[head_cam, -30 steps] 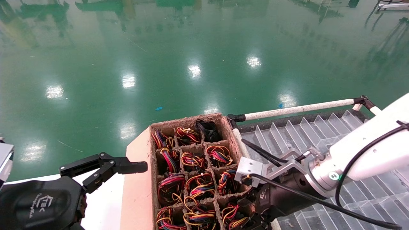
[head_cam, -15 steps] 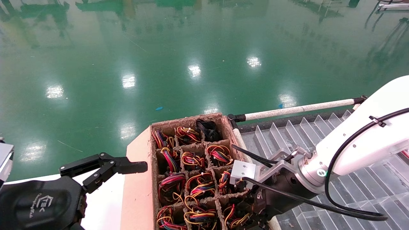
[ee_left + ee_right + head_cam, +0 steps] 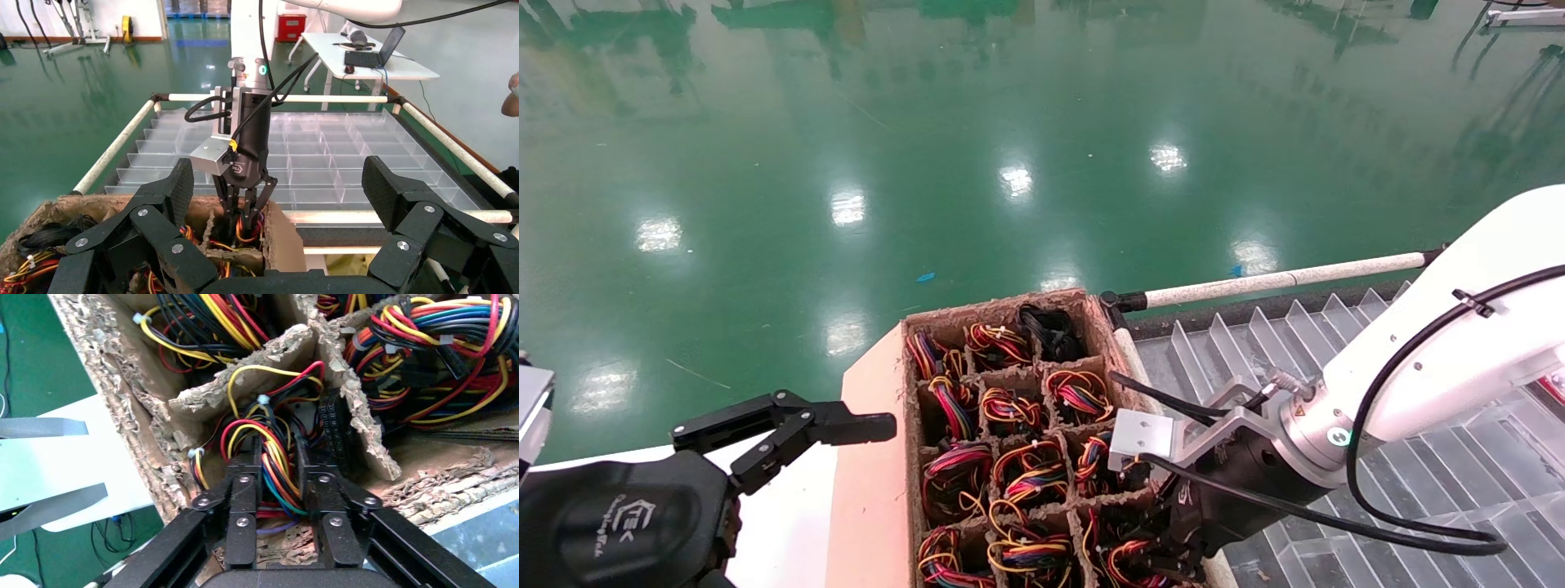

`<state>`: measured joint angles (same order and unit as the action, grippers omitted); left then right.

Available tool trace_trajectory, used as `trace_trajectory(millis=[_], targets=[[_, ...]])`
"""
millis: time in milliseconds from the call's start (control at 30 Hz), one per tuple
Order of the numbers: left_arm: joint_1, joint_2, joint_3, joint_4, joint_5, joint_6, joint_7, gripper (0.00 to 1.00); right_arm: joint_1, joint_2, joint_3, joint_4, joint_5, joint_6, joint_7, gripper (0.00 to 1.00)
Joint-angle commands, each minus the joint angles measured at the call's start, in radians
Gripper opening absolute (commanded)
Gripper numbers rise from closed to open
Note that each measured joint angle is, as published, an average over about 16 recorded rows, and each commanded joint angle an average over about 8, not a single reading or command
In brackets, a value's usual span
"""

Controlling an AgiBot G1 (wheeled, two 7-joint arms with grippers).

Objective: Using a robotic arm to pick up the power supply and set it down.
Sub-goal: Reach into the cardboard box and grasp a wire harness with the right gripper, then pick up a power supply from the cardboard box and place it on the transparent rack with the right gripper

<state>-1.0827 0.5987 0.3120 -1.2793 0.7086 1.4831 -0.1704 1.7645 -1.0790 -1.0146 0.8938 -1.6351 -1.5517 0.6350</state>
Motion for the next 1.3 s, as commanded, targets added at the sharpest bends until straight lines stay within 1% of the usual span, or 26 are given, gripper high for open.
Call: trace_trajectory(millis=[33,333,567,933,1300], targets=[[0.0,0.0,0.0,0.0,0.0,0.0,0.0,1.0,0.002,-0.001,-0.001,0.0,0.005,0.001,-0.007,0.0],[0.0,0.0,0.0,0.0,0.0,0.0,0.0,1.0,0.014,0.007,0.004,0.0,0.046,-0.004,-0.021,0.0],[0.0,0.0,0.001,0.0,0.0,0.0,0.0,1.0,0.033,0.032,0.02,0.032,0.086,0.003,-0.019,0.0],[0.0,0.0,0.001,0.0,-0.001,0.0,0.001,1.0,0.083,0.094,0.076,0.134,0.139,0.033,0.01,0.0],[0.0,-0.001,0.002,0.0,-0.001,-0.001,0.001,1.0,0.186,0.166,0.148,0.255,0.174,0.054,0.059,0.0]])
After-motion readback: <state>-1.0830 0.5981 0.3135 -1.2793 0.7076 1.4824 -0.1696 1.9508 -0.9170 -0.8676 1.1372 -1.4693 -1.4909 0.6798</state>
